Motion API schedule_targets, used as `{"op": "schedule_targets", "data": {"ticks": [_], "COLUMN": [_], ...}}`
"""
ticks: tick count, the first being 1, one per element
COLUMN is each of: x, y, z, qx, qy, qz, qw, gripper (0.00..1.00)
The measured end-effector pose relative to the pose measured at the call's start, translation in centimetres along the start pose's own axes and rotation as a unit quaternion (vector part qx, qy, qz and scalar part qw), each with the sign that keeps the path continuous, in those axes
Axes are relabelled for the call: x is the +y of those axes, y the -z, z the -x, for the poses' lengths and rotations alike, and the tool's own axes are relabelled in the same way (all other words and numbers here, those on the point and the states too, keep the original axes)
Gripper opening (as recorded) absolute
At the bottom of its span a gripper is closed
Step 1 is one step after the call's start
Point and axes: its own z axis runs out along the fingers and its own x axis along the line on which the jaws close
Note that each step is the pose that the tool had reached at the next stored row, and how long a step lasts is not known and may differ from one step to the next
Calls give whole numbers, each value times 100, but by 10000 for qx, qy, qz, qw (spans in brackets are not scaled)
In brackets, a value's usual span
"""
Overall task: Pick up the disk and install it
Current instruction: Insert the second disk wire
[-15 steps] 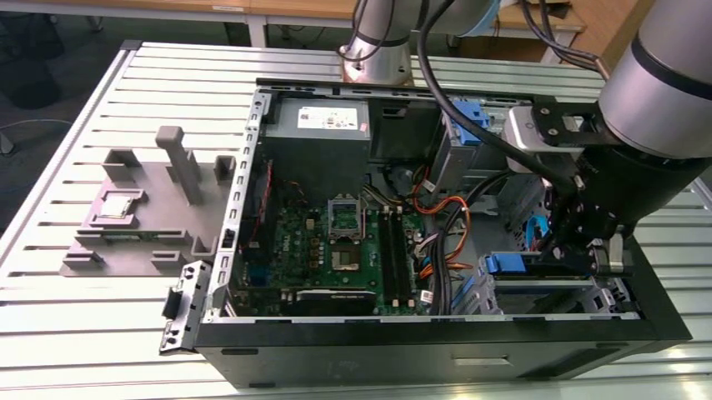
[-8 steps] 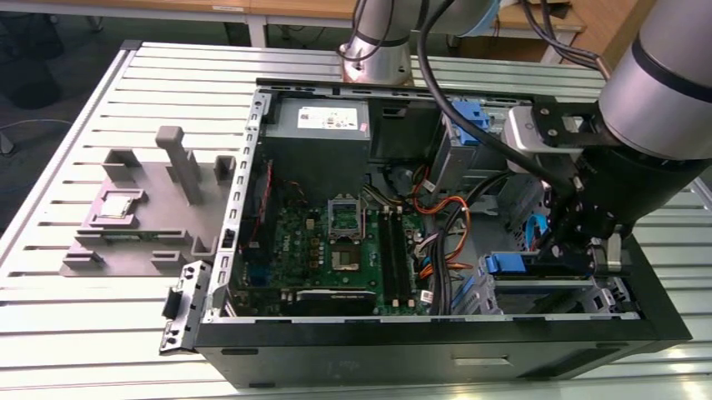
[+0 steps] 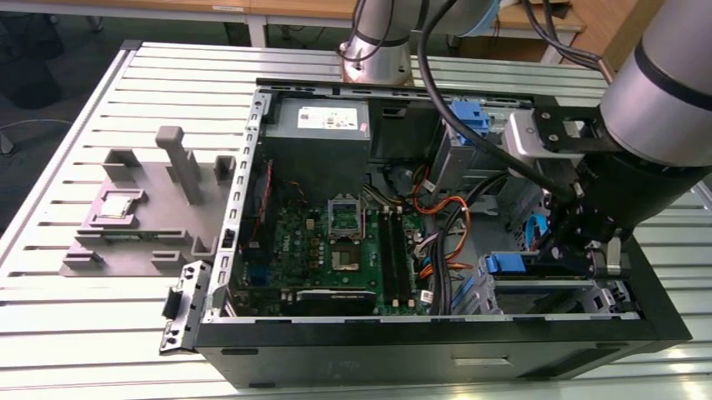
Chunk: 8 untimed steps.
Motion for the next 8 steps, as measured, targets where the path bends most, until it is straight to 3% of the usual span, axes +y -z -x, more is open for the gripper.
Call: {"op": "schedule_targets", "data": {"ticks": [8], "x": [3], "y": [-30], "z": [-3], "qx": [-4], "qy": [0], "qz": [0], "qw": [10000], "gripper": [16]}}
